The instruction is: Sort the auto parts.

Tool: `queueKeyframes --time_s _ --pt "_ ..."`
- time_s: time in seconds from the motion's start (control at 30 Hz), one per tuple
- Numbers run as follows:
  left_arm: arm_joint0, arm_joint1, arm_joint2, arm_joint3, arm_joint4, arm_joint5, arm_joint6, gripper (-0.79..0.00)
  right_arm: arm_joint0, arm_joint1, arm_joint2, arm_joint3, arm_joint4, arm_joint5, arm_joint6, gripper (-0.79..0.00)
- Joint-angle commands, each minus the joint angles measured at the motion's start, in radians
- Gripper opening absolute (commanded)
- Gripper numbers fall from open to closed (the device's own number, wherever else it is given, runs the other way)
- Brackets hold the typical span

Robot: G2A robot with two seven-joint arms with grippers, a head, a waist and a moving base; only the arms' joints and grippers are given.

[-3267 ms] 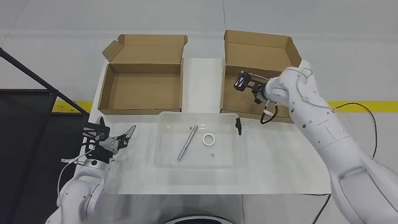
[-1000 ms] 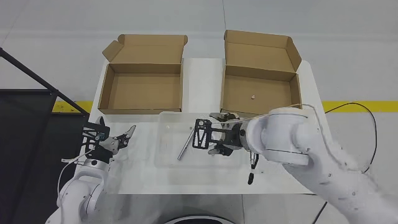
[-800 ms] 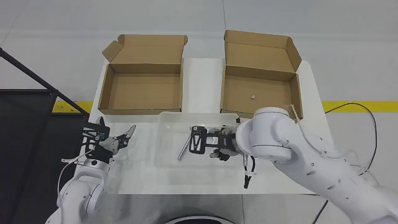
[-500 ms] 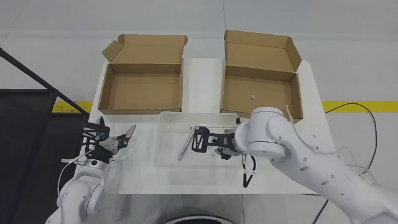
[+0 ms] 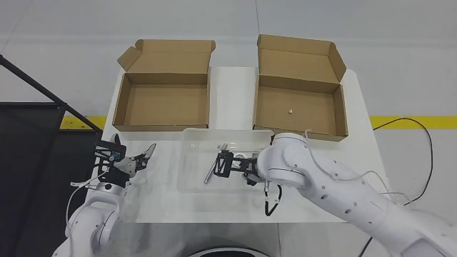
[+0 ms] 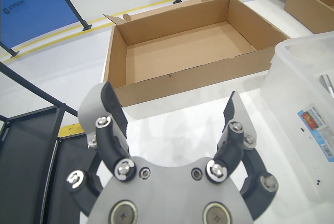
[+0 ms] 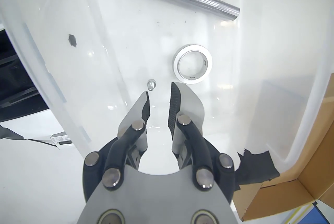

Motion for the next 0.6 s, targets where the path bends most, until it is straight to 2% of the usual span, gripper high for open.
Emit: queueKeyframes --time_s 0.0,0.23,0.43,0.57 --pt "0.000 0.000 0.000 0.000 0.000 0.000 0.000 0.000 0.004 -0.010 -0.007 0.021 0.014 -0.006 0.000 -0.539" --pt "0.000 0.000 0.000 0.000 0.000 0.000 0.000 0.000 0.016 -0.035 -0.025 0.075 0.049 -0.029 0.016 -0.489" --pt "0.000 0.000 0.000 0.000 0.000 0.000 0.000 0.000 0.020 -0.051 -0.033 0.110 0.047 -0.028 0.019 -0.554" --pt "0.000 0.000 0.000 0.000 0.000 0.000 0.000 0.000 0.021 -0.061 -0.039 0.138 0.045 -0.027 0.031 -0.570"
